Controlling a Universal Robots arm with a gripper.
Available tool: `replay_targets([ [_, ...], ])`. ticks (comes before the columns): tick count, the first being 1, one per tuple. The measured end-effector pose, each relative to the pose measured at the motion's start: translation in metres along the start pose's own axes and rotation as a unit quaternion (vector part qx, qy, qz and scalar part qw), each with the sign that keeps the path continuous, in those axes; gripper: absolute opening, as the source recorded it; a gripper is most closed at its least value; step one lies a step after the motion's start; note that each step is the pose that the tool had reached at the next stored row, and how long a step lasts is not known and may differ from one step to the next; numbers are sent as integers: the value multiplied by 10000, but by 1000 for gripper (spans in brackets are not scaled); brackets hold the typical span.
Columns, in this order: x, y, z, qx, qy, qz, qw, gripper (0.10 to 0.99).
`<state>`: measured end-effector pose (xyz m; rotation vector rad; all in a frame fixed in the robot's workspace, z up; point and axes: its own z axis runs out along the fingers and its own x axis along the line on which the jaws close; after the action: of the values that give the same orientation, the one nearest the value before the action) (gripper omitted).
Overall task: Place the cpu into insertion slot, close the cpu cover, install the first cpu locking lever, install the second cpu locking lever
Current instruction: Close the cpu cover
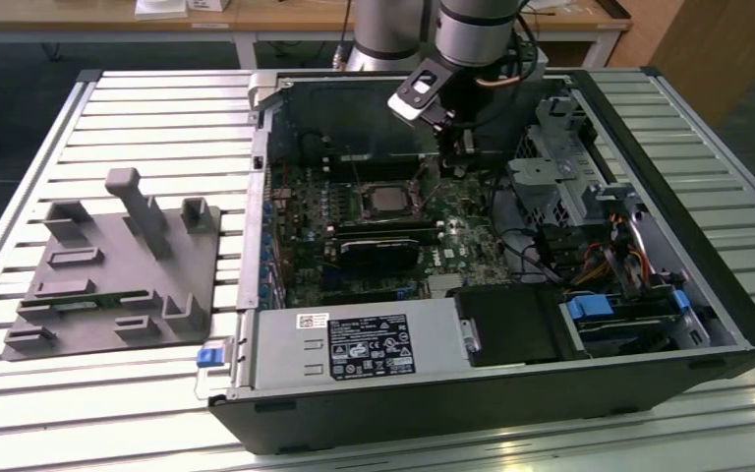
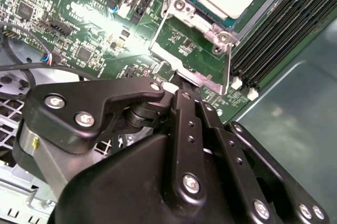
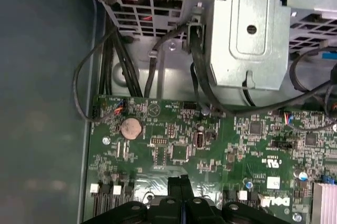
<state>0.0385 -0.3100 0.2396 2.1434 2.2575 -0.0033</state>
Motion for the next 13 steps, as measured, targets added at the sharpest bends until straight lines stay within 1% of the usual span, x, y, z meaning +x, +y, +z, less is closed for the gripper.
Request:
replay_targets([
  [2,1,-21,-1,7,-1,4,10000,106],
  [3,3,-52,-1,8,-1,9,10000,106],
  [4,3,-67,-1,8,0,11,10000,106],
  [10,6,-105,14,16,-1,23,10000,106],
  [13,8,-143,20,18,0,26,10000,106],
])
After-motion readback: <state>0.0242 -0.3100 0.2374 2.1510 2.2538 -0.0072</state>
